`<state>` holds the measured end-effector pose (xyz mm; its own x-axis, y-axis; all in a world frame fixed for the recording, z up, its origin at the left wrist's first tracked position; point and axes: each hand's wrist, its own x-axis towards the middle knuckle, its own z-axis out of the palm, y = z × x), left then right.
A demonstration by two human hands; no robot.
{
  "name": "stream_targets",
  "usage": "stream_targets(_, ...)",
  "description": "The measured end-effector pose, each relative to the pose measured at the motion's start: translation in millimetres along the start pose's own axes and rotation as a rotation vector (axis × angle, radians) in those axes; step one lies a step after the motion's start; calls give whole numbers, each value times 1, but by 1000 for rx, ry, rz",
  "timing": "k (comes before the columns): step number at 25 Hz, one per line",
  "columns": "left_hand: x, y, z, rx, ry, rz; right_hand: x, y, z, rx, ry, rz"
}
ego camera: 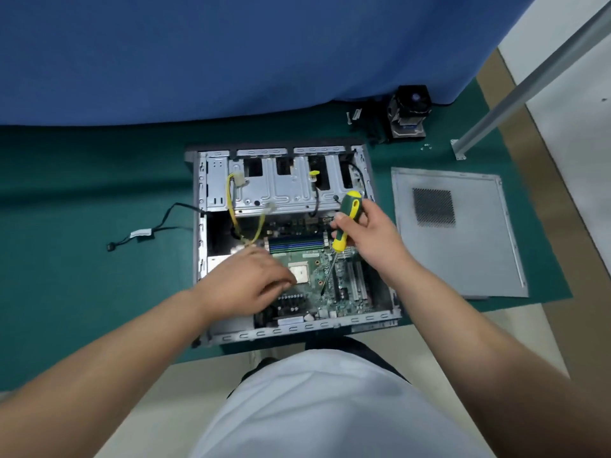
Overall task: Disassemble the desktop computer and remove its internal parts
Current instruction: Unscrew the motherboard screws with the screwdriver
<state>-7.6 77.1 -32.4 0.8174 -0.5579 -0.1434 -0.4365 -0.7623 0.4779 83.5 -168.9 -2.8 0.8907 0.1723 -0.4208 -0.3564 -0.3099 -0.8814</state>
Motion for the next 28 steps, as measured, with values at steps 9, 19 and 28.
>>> stream_targets(9,-41,4,26,-52,-91,51,-37,21,28,101,85,-34)
stream_targets(19,-49,-13,7,-182,115,-90,-56,30,43,208,52,57)
stream_targets(28,-10,-41,15,-55,266,-205,-61,52,67,-82,-85,-68)
